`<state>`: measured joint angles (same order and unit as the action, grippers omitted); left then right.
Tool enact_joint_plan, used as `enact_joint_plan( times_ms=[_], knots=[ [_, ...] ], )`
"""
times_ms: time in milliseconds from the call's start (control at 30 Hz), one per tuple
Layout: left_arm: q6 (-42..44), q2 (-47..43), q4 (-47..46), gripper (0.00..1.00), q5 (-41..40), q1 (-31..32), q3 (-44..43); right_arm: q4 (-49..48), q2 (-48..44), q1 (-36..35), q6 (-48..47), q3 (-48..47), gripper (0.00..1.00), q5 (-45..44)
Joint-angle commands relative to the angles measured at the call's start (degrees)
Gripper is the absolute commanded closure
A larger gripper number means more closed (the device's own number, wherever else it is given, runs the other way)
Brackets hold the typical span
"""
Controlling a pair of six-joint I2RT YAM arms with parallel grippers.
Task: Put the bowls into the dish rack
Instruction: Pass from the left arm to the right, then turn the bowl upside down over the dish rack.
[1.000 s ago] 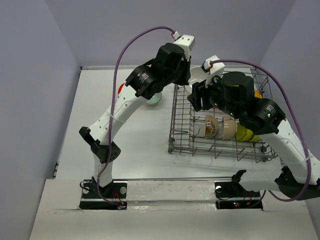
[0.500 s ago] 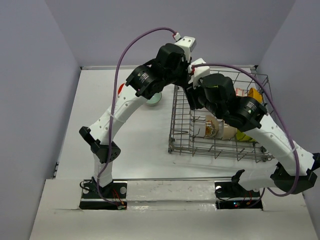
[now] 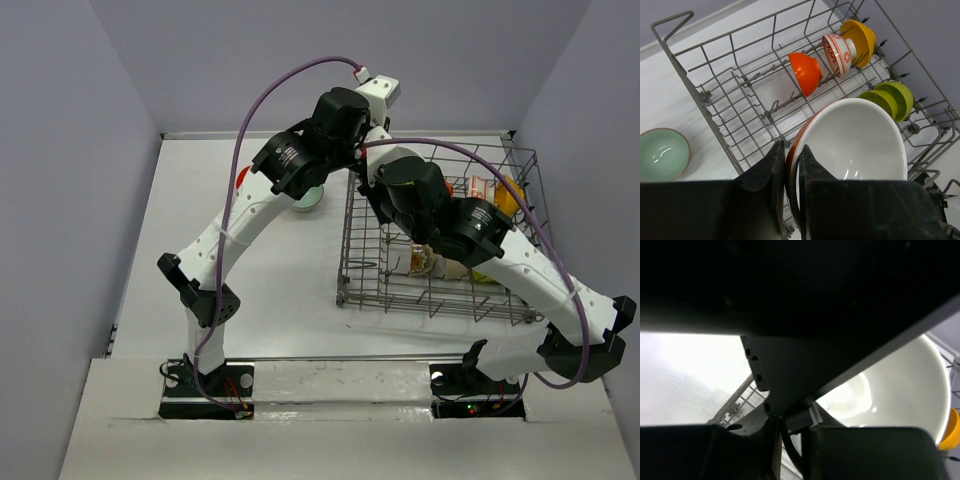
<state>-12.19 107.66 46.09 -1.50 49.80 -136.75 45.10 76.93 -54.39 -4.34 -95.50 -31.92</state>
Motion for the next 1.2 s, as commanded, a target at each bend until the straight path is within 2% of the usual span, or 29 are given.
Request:
enact_joint_plan(
  times_ms=[0,33,433,567,600,667,700,800,933,1033,1167],
  knots=[
    [-0.9,-4.8,-1.5,1.0,-1.2,0.0,0.6,-2.6,-0.5,0.2,-1.5,0.2,0.92,-6.9],
    [-0.9,-5.1,-1.5,1.0,-1.1,0.0,0.6,-2.9,-0.8,0.2,-1.4,0.2,0.99,-6.8],
    [-1.3,-6.5,-2.5,0.98,-1.1,0.0,0.5,-4.4,-3.4,0.2,0.3,2.8,0.99,-3.9],
    [-1.8,-7.5,-3.6,0.71,-1.0,0.0,1.2,-4.9,-4.5,0.2,0.9,4.3,0.99,-2.7],
    [-2.0,-7.8,-4.2,0.61,-1.1,0.0,1.3,-5.1,-4.8,0.2,1.0,4.5,0.99,-2.3],
    [-2.5,-8.3,-5.4,0.52,-1.2,0.0,2.0,-5.3,-5.6,0.2,1.3,4.8,0.99,-1.6],
    [-2.6,-8.5,-5.7,0.51,-1.4,0.0,2.1,-5.3,-5.9,0.2,1.4,4.8,0.99,-1.6],
    [-3.2,-9.4,-6.5,0.36,-2.3,0.0,2.3,-5.5,-6.9,0.2,1.6,5.0,0.99,-0.5],
    [-4.2,-10.2,-7.8,0.31,-4.1,0.1,2.7,-6.0,-8.1,0.2,1.9,5.4,0.99,-0.2],
    [-5.5,-11.1,-8.4,0.28,-10.6,0.0,2.8,-6.9,-9.0,0.2,2.5,6.3,0.99,-0.2],
    [-7.4,-14.8,-11.0,0.26,-14.5,-1.3,5.1,-8.7,-9.8,0.2,4.2,8.0,0.99,-2.6]
  ],
)
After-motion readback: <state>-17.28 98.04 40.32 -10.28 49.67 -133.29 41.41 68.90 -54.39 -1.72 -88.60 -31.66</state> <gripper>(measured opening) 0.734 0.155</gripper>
